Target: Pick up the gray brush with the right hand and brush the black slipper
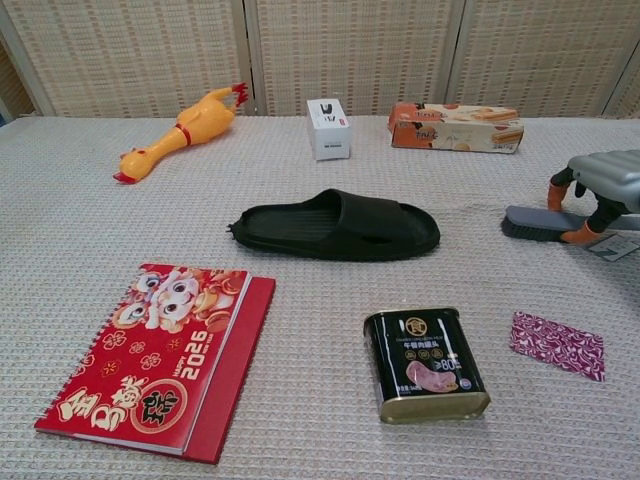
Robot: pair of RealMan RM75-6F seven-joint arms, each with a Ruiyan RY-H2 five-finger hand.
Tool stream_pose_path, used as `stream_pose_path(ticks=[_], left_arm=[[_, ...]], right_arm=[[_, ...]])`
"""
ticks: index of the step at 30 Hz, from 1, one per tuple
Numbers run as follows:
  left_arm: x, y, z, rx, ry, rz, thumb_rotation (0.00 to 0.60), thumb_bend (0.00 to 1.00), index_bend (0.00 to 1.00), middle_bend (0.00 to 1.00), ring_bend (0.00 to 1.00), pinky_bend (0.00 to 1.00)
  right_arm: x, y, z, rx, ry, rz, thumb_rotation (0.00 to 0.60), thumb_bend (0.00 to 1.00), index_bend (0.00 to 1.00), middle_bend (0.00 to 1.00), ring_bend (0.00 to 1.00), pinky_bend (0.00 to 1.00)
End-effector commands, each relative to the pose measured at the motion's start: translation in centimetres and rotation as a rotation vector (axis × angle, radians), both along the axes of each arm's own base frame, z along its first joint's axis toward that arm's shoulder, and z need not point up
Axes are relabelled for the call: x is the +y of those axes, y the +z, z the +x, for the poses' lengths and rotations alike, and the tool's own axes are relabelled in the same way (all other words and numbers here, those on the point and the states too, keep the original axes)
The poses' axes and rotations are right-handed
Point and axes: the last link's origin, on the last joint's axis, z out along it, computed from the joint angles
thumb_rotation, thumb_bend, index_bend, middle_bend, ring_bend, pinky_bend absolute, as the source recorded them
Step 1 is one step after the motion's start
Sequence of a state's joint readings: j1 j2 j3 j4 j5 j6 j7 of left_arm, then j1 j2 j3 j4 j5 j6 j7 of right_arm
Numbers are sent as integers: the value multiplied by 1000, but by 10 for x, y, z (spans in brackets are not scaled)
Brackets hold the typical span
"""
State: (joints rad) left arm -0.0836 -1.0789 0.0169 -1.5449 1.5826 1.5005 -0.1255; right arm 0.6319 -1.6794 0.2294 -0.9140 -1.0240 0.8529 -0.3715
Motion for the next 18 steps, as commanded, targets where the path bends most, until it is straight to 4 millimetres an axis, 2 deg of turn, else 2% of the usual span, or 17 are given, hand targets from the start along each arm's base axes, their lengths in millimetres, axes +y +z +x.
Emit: stream_pose_path(ticks=[1,7,13,18], left_arm=[[0,0,1,-1,-3,-2,600,488,0,0,0,254],[-1,0,1,1,0,-3,600,488,0,0,0,261],[-2,1,1,3,0,4,600,491,0,0,0,271],[-2,2,1,3,0,9,600,493,0,0,0,350]], right_arm=[[0,-1,1,-5,2,-4,600,186,533,351,366,563],[-2,-1,5,11,10,-7,600,212,581,371,389,600],[-3,-7,6,10,5,15,600,289,670,451,499,726],[-4,-11,8,1,10,12,600,343,739,499,543,786]])
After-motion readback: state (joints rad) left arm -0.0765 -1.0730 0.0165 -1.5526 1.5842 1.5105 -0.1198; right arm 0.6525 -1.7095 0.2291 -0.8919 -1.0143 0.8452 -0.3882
